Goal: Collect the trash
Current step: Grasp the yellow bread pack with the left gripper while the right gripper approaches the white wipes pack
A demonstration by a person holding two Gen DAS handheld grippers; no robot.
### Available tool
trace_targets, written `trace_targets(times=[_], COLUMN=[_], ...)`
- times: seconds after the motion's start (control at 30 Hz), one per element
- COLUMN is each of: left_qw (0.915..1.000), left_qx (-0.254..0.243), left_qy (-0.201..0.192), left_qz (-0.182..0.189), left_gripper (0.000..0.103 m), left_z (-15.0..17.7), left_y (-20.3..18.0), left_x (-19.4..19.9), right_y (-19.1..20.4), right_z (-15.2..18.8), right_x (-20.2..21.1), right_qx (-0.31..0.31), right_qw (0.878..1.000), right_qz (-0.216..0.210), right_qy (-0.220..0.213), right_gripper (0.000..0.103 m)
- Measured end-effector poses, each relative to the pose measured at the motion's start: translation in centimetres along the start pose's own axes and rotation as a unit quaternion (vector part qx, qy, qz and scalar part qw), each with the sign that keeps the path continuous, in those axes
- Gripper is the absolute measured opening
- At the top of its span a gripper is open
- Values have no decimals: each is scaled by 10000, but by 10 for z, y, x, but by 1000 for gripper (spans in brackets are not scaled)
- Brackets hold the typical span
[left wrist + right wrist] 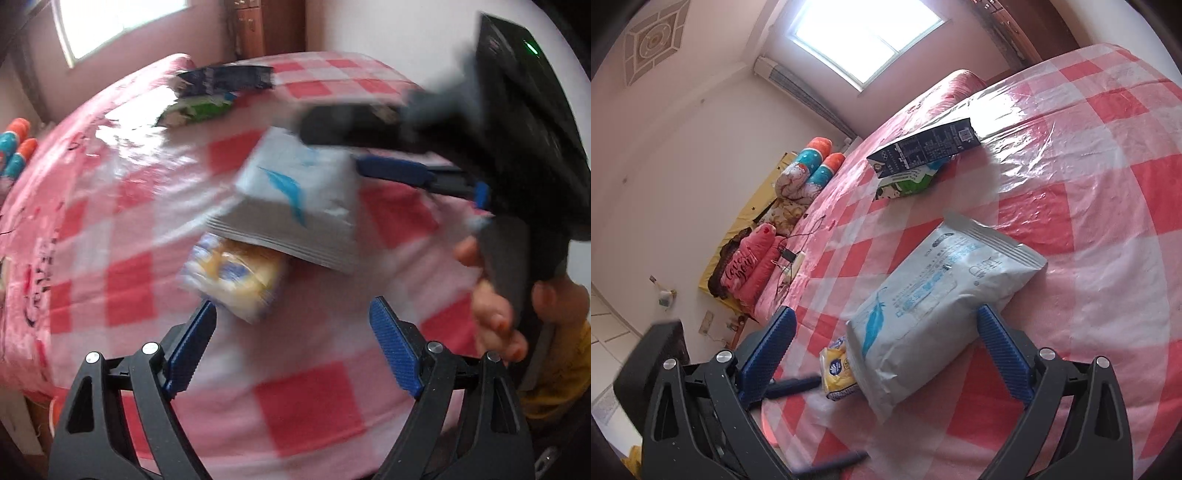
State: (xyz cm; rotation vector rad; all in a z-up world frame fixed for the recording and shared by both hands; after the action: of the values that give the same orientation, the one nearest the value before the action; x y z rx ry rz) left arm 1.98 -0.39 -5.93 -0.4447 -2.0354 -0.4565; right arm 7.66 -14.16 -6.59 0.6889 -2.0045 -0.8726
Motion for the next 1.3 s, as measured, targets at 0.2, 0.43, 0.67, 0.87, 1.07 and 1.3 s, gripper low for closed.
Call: trace_targets(times=[0.2, 0.43, 0.67, 0.87, 1.07, 1.3], left_qw=[9998, 9997, 9993, 9984, 9972, 9944], left_qx=[31, -171, -219, -124, -4, 545], left_qy=[2, 61, -232, -496, -703, -823], left_qz=[-191, -133, 169, 241, 252, 388], left_gripper=[86, 84, 71, 65, 52, 46], left_z=[-5, -14, -16, -11, -7, 9], left_y=[24, 37, 32, 31, 34, 53], left_x=[-3, -28, -29, -28, -24, -16], right_y=[0, 9, 10, 11, 9, 7], right_z=[-1, 6, 6, 5, 3, 0], right_x=[-5, -15, -19, -21, -20, -19], right_qx=[257, 664, 715, 753, 640, 530], right_qw=[9980, 9940, 9934, 9928, 9946, 9959], right_qz=[581, 859, 886, 912, 806, 716], right_qy=[23, 136, 158, 165, 156, 140], right_gripper=[98, 98, 98, 98, 98, 98])
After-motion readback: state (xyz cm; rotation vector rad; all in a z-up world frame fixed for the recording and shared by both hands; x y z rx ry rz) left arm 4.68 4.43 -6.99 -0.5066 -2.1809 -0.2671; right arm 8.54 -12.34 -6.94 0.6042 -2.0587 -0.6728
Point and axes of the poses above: each gripper's, at about its wrist camera, not at the fingertips, and x roughly against the way its jaws point, y to its left, z to its underside, the point moved 3 cm from there along -x, roughly the way its jaws point, and after that the axes turned 10 degrees about -x, right-handed, at the moved point
